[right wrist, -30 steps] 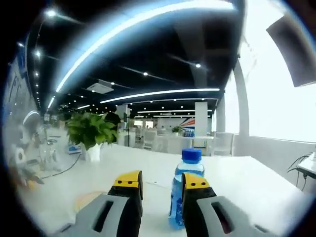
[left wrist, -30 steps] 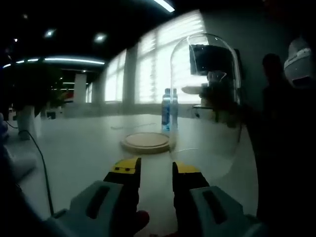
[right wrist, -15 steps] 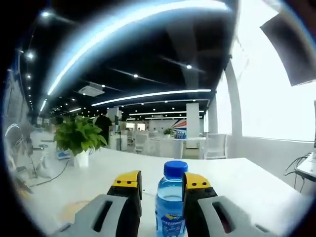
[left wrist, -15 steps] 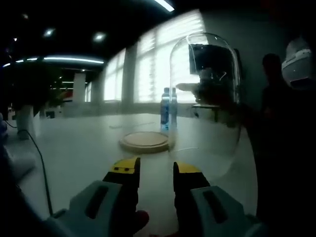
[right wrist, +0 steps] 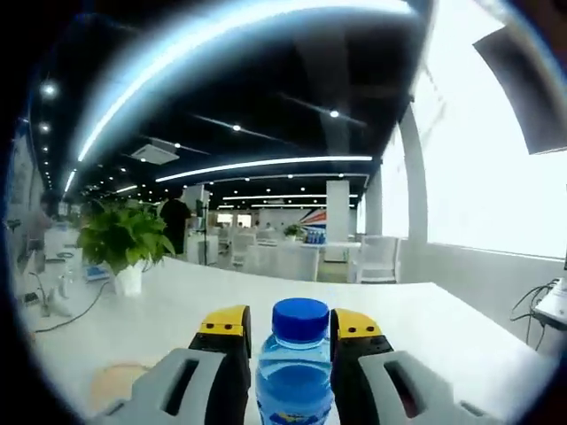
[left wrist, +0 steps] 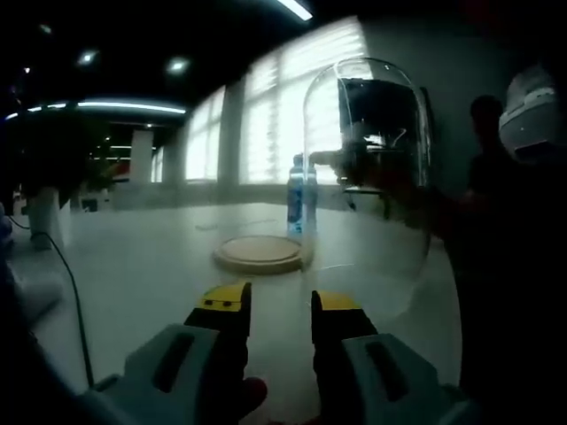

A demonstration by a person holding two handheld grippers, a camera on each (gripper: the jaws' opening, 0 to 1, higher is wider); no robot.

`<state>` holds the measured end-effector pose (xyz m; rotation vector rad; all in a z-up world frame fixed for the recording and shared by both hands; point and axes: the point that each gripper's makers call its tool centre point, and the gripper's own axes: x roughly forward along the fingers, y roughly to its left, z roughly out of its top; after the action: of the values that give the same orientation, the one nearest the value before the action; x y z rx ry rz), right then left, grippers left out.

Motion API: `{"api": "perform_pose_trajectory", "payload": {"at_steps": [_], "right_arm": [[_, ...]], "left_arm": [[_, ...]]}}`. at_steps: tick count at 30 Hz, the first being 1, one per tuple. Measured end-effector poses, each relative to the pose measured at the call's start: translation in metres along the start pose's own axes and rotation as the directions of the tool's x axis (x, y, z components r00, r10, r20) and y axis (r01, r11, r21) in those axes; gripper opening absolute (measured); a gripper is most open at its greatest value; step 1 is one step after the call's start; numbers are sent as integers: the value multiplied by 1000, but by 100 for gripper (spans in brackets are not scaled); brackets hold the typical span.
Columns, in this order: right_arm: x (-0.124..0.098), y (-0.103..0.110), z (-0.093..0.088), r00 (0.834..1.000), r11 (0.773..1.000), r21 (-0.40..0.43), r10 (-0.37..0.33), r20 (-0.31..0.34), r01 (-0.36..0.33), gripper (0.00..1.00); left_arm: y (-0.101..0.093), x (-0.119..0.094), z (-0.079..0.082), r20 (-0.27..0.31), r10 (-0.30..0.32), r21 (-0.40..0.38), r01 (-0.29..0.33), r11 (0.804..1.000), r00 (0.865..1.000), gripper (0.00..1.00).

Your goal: Open the cover put in the Mizone put the cover back on

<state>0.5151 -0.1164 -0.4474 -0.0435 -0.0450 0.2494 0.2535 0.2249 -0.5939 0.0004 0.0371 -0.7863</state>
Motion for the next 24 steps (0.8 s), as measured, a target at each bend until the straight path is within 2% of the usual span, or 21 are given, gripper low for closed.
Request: {"api": "perform_pose_trajectory", "payload": {"at_steps": [8, 11, 15, 20, 24], "right_arm": [[15, -4, -5, 1000, 998, 58, -17, -4, 17, 26], [24, -1, -8, 1000, 999, 45, -26, -9, 26, 25], [23, 0, -11, 999, 999, 19, -43, -14, 44, 25], [23, -2, -10, 999, 999, 32, -25, -21, 26, 26], [23, 0, -10, 1000, 1000, 8, -24, -14, 24, 25]], "left_arm": [[0, 0, 0, -1, -4, -13, 4, 1000, 1000, 21], [1, 0, -1, -4, 1, -10, -1, 1000, 1000, 21], [1, 0, -2, -8, 3, -11, -3, 1000, 1000, 21], [2, 0, -2, -10, 10, -10, -10, 1000, 1000, 21], [3, 0, -2, -11, 13, -12, -13, 1000, 1000, 21]]}}
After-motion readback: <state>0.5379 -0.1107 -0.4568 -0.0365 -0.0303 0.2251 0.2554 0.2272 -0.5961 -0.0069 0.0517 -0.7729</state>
